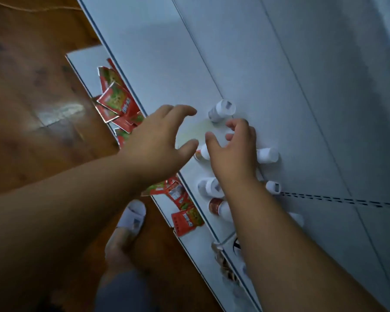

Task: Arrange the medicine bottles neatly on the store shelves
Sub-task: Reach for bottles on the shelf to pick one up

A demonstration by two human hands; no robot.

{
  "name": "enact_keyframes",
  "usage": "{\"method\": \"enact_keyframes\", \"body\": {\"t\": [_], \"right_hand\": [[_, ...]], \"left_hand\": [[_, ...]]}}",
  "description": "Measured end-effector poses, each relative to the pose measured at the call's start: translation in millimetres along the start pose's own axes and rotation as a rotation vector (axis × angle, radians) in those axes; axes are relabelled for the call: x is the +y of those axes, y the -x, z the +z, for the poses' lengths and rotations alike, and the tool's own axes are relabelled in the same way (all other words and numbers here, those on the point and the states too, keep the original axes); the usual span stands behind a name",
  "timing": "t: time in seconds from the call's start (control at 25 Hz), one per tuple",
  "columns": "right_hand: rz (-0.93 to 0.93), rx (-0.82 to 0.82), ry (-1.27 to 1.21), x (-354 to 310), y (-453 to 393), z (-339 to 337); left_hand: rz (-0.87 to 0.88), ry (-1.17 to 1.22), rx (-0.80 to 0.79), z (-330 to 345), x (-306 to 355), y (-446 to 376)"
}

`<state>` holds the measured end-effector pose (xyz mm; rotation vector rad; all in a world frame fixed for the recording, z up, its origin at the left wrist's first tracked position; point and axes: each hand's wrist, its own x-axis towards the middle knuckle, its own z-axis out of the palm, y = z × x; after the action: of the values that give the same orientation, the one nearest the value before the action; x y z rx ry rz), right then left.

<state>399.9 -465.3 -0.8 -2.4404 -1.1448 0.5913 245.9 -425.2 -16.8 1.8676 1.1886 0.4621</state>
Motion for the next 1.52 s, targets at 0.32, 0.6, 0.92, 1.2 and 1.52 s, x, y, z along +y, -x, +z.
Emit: {"method": "enact_keyframes", "body": {"t": [0.32, 0.6, 0.92, 1.2, 1.52], "right_hand": [[0.196, 0.074, 0.115, 52, -130, 75], [0.069, 0.163, 0.046, 55, -179, 83], [0.412, -0.212, -1.023, -47, -28, 43], [0.502, -0.182, -1.248, -153, 123, -42], [0.484, 0.124, -1.41, -148, 248, -172]], "left_hand": [[-0.018, 0.149, -0.063, 83, -72, -85], [-0.046, 0.196, -0.068, 91, -82, -105], [-0.195, 0.328, 0.017, -37, -34, -24], [0.014, 0.135, -0.139, -170, 43, 94], [0.293, 0.106, -0.453, -197, 156, 151]]}}
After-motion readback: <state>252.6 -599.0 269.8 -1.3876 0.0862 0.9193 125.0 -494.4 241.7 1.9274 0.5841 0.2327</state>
